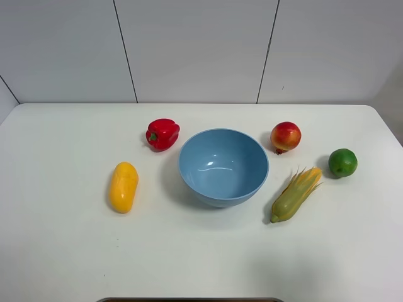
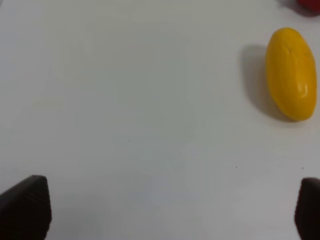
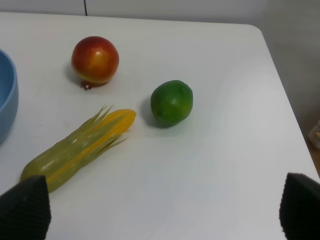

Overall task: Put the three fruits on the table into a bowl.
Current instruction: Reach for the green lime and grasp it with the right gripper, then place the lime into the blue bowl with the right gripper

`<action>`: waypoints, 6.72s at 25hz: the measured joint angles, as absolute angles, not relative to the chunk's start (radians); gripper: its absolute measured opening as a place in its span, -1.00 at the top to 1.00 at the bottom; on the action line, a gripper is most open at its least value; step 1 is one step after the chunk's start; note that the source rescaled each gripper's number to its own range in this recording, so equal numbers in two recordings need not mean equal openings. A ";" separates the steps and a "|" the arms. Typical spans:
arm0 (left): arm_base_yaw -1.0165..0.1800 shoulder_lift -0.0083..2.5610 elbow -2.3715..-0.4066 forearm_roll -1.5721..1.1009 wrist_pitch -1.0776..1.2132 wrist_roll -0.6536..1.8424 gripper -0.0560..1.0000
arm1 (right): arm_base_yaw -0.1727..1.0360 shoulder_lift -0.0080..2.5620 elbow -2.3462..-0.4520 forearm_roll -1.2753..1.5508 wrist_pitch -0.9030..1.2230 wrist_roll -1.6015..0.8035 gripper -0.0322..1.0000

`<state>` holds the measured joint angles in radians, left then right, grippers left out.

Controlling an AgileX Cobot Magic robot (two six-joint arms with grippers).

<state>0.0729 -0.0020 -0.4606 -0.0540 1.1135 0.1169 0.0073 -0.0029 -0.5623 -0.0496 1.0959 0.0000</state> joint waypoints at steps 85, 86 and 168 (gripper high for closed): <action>0.073 -0.002 -0.460 -0.055 1.113 0.116 -1.00 | -0.109 1.624 -1.351 -0.040 1.114 0.125 -0.78; 0.073 -0.002 -0.460 -0.055 1.113 0.116 -1.00 | -0.121 1.644 -1.351 -0.014 1.114 0.116 -0.78; 0.073 -0.002 -0.460 -0.055 1.113 0.113 -1.00 | -0.228 2.205 -1.449 0.187 0.951 -0.077 0.93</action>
<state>0.0729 -0.0020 -0.4596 -0.0549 1.1135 0.1134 -0.2283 2.2052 -1.4487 0.1866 0.9513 -0.0775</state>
